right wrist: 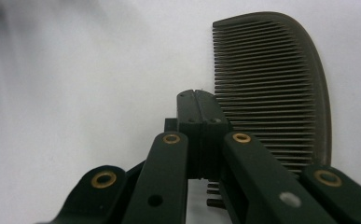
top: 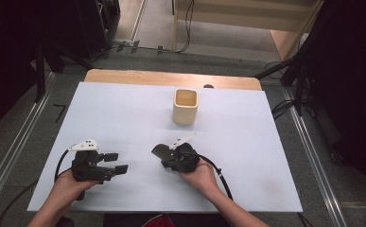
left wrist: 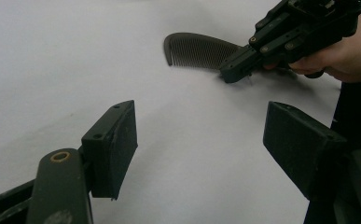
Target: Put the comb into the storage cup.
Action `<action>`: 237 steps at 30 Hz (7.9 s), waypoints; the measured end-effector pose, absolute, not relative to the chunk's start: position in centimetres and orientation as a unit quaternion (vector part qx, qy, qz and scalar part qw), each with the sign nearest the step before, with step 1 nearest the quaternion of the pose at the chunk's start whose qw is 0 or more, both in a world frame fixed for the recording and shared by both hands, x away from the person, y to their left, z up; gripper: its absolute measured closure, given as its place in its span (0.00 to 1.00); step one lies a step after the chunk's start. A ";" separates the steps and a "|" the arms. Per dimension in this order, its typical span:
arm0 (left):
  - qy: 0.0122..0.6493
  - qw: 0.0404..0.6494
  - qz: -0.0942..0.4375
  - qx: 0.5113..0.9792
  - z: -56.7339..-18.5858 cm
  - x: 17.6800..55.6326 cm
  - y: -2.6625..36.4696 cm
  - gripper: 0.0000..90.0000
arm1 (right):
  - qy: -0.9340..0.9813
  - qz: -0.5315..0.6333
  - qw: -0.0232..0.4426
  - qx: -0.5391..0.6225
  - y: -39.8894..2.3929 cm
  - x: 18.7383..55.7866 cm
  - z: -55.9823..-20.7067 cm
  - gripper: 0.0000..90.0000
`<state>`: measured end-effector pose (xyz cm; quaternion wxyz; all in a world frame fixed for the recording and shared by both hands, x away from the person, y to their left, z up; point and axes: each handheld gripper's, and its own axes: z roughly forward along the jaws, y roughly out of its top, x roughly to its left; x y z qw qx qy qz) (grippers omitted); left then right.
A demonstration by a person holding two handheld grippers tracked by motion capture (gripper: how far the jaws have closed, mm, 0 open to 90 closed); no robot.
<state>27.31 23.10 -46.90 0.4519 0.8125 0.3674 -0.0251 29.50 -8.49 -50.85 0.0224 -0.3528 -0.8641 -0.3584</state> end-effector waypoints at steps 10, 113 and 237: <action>0.367 0.454 -0.024 0.812 -46.9 27.3 23.2 0.31 | -0.856 -0.376 0.027 -0.354 -8.9 29.6 -50.0 0.88; 0.356 0.446 -0.037 0.821 -47.0 27.2 22.4 0.30 | -0.791 -0.421 -0.010 -0.444 -24.8 24.6 -45.9 0.22; 0.357 0.451 -0.043 0.817 -46.9 27.9 22.1 0.30 | -0.841 -0.358 -0.100 -0.392 -17.8 22.9 -51.6 0.78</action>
